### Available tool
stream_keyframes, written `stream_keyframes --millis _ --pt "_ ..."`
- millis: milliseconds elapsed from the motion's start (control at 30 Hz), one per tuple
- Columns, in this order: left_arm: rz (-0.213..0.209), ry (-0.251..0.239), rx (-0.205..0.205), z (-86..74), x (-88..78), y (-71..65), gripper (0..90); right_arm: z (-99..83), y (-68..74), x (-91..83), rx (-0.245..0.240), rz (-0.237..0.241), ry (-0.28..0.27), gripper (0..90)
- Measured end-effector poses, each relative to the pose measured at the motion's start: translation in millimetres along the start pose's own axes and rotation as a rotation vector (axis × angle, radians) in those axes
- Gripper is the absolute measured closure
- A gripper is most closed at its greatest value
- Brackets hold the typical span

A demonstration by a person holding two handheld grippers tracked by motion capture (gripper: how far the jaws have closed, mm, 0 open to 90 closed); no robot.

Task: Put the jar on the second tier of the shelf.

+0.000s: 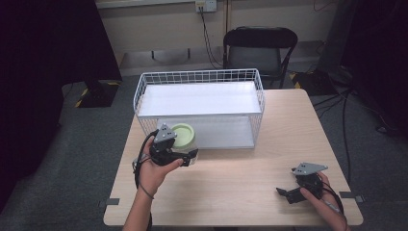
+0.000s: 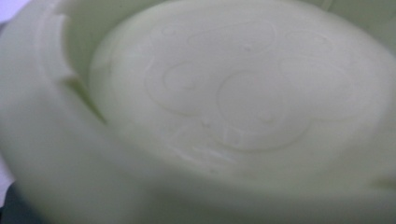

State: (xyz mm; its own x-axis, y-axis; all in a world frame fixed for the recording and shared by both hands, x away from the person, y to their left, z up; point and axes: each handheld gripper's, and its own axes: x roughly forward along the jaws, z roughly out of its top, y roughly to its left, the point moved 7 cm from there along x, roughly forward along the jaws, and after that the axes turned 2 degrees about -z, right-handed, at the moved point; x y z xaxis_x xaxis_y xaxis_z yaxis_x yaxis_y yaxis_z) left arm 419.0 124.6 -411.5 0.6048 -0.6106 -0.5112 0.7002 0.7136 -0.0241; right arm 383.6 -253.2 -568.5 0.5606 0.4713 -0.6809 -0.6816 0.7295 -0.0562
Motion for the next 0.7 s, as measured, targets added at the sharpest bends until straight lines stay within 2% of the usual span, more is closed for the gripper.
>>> stream_keyframes --millis 233,500,700 --pt "-0.024 -0.008 -0.012 18.7 -2.1 -1.1 11.3 0.0 0.0 0.0 0.0 0.0 0.0 0.0" --pt "-0.035 -0.013 -0.002 43.2 -6.4 -0.5 11.3 0.0 0.0 0.0 0.0 0.0 0.0 0.0" --pt "-0.04 -0.006 0.0 55.7 -8.4 -0.6 11.3 0.0 0.0 0.0 0.0 0.0 0.0 0.0"
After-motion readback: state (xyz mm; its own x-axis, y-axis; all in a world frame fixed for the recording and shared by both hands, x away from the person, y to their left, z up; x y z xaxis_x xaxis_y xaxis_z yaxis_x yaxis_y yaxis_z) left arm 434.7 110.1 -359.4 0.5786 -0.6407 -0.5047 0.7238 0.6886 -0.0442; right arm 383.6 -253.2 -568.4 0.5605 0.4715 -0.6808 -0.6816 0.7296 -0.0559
